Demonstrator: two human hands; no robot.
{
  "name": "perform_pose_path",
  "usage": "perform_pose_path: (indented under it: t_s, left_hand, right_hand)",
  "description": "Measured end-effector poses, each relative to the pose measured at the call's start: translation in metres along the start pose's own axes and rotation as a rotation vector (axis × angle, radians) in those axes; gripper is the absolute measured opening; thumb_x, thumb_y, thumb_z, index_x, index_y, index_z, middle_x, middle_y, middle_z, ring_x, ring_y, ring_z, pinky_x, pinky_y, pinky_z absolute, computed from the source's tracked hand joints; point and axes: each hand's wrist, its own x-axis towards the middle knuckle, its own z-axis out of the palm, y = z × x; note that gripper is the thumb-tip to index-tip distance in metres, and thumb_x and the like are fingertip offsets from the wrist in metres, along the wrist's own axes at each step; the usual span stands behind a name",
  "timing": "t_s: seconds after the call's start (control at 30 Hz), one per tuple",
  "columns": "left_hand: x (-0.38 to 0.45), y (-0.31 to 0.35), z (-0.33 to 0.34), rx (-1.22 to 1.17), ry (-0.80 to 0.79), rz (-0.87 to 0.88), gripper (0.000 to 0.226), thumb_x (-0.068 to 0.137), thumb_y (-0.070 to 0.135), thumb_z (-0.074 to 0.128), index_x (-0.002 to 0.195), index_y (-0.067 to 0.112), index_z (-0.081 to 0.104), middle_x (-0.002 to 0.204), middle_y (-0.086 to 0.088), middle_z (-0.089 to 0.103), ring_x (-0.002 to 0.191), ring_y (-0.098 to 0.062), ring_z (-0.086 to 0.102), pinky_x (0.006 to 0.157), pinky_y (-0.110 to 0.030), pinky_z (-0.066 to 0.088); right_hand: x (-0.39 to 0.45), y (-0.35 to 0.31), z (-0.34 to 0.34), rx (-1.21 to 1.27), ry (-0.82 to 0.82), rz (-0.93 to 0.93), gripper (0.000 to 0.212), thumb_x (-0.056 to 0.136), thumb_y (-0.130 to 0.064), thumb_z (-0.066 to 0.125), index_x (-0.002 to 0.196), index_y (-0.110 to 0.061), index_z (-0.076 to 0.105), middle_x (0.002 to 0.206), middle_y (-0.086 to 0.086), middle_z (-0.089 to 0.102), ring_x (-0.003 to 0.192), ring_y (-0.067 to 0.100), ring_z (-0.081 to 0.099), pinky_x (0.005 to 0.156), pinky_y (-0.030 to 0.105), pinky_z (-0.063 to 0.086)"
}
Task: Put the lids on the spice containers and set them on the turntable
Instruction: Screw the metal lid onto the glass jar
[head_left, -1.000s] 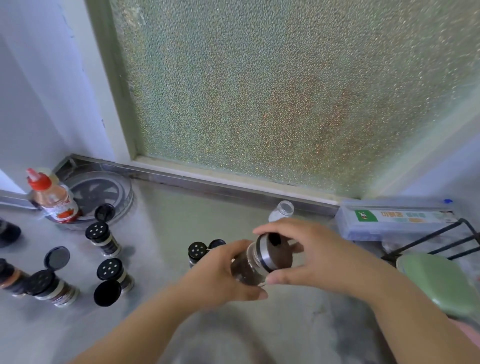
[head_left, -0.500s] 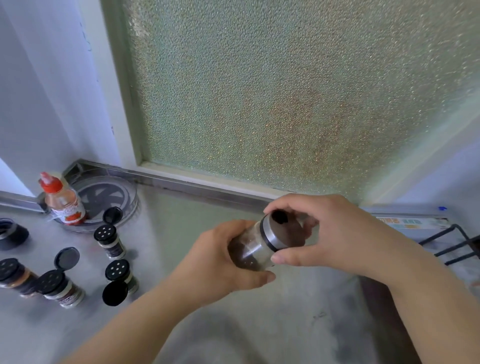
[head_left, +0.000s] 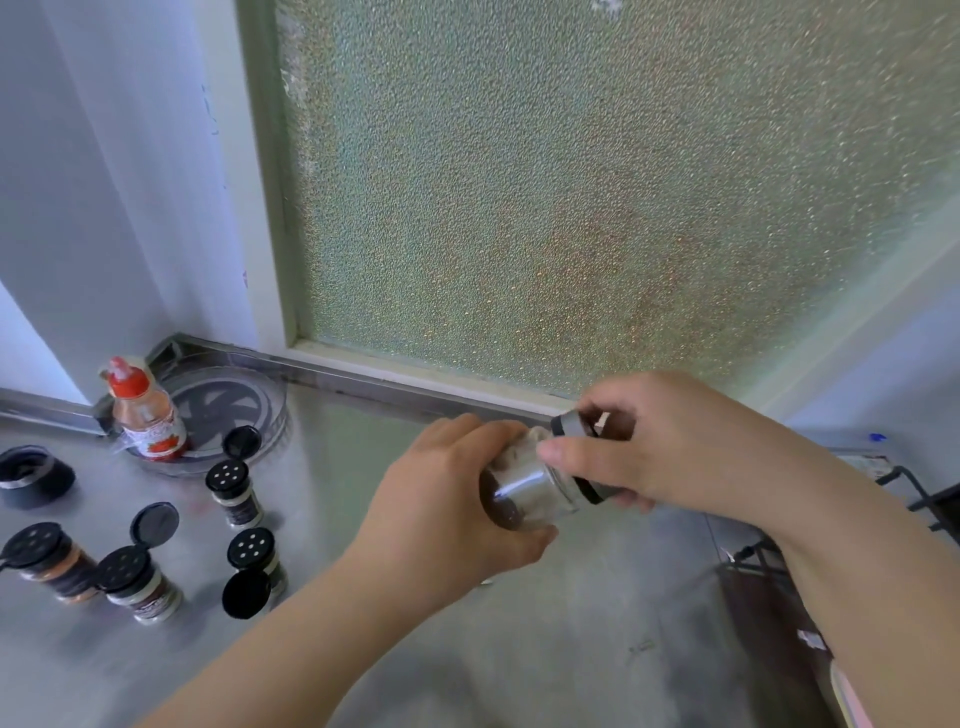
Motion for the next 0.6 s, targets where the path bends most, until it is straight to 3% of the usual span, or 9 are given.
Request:
perform_pose_path:
  t_s: [0.07, 0.13, 0.23, 0.3, 0.33, 0.37, 0.4, 0.47, 0.6]
  left_hand:
    - [0.000, 0.001, -0.001, 0.047, 0.019, 0.027, 0.059, 0.047, 0.047, 0.068, 0.103, 0.031, 0.060, 0.069, 0.027, 0.037, 0.075, -0.003, 0.041, 0.060, -0.003, 0.028]
    - [0.001, 0.002, -0.004, 0.038, 0.005, 0.023, 0.059, 0.047, 0.047, 0.069, 0.103, 0.031, 0.060, 0.070, 0.025, 0.040, 0.074, -0.002, 0.042, 0.059, -0.003, 0.030]
    - [0.000, 0.006, -0.008, -0.113, -0.044, -0.042, 0.051, 0.048, 0.042, 0.076, 0.096, 0.034, 0.061, 0.076, 0.017, 0.055, 0.080, -0.002, 0.050, 0.063, -0.005, 0.038]
    - [-0.001, 0.008, -0.012, -0.250, -0.066, -0.107, 0.042, 0.050, 0.033, 0.083, 0.086, 0.034, 0.061, 0.076, 0.011, 0.061, 0.076, -0.001, 0.055, 0.061, -0.008, 0.041]
    - [-0.001, 0.009, -0.014, -0.295, -0.075, -0.137, 0.041, 0.050, 0.030, 0.085, 0.083, 0.033, 0.060, 0.074, 0.010, 0.062, 0.071, -0.001, 0.056, 0.058, -0.009, 0.042]
    - [-0.001, 0.009, -0.015, -0.320, -0.080, -0.159, 0.041, 0.050, 0.029, 0.085, 0.083, 0.033, 0.060, 0.073, 0.009, 0.062, 0.066, 0.000, 0.056, 0.056, -0.009, 0.042]
    - [-0.001, 0.010, -0.015, -0.332, -0.083, -0.172, 0.041, 0.051, 0.029, 0.085, 0.084, 0.034, 0.061, 0.071, 0.009, 0.062, 0.063, 0.000, 0.056, 0.055, -0.009, 0.041]
    - [0.000, 0.011, -0.014, -0.314, -0.084, -0.166, 0.042, 0.050, 0.031, 0.084, 0.083, 0.035, 0.060, 0.071, 0.010, 0.062, 0.064, 0.000, 0.055, 0.055, -0.010, 0.041]
    - [-0.002, 0.007, -0.009, -0.140, -0.044, -0.100, 0.046, 0.048, 0.043, 0.076, 0.089, 0.034, 0.060, 0.079, 0.010, 0.061, 0.078, -0.004, 0.054, 0.062, -0.016, 0.044]
  right_hand:
    - [0.001, -0.004, 0.003, 0.010, -0.039, 0.089, 0.060, 0.068, -0.069, 0.052, 0.069, -0.010, 0.062, 0.047, 0.004, 0.064, 0.035, 0.009, 0.054, 0.040, 0.020, 0.040]
    - [0.001, -0.005, 0.004, -0.049, -0.071, 0.128, 0.082, 0.068, -0.080, 0.034, 0.068, -0.004, 0.063, 0.049, 0.009, 0.065, 0.033, 0.008, 0.050, 0.042, 0.018, 0.037]
    - [-0.002, -0.004, -0.002, -0.020, -0.088, 0.093, 0.091, 0.063, -0.085, 0.013, 0.067, -0.010, 0.065, 0.054, 0.001, 0.068, 0.042, 0.007, 0.060, 0.049, 0.017, 0.042]
    - [-0.007, -0.003, -0.012, 0.126, -0.150, 0.008, 0.072, 0.067, -0.080, 0.024, 0.098, -0.033, 0.069, 0.081, -0.022, 0.071, 0.068, 0.001, 0.069, 0.063, 0.018, 0.054]
    - [-0.010, -0.003, -0.017, 0.181, -0.196, -0.056, 0.053, 0.074, -0.074, 0.038, 0.114, -0.047, 0.059, 0.101, -0.032, 0.065, 0.085, -0.004, 0.068, 0.076, 0.019, 0.055]
    - [-0.011, -0.002, -0.020, 0.209, -0.230, -0.108, 0.045, 0.077, -0.062, 0.056, 0.121, -0.056, 0.050, 0.115, -0.035, 0.058, 0.097, -0.006, 0.064, 0.086, 0.021, 0.053]
    - [-0.011, 0.000, -0.023, 0.211, -0.225, -0.153, 0.051, 0.075, -0.046, 0.071, 0.119, -0.059, 0.049, 0.120, -0.032, 0.058, 0.101, -0.004, 0.063, 0.090, 0.024, 0.052]
    - [-0.009, -0.002, -0.020, 0.120, -0.133, -0.159, 0.048, 0.071, -0.034, 0.078, 0.110, -0.053, 0.057, 0.107, -0.023, 0.066, 0.088, 0.005, 0.070, 0.086, 0.031, 0.055]
    - [-0.005, -0.013, -0.010, -0.049, -0.003, -0.099, 0.034, 0.068, -0.055, 0.068, 0.094, -0.034, 0.064, 0.079, -0.010, 0.071, 0.061, 0.008, 0.069, 0.070, 0.032, 0.057]
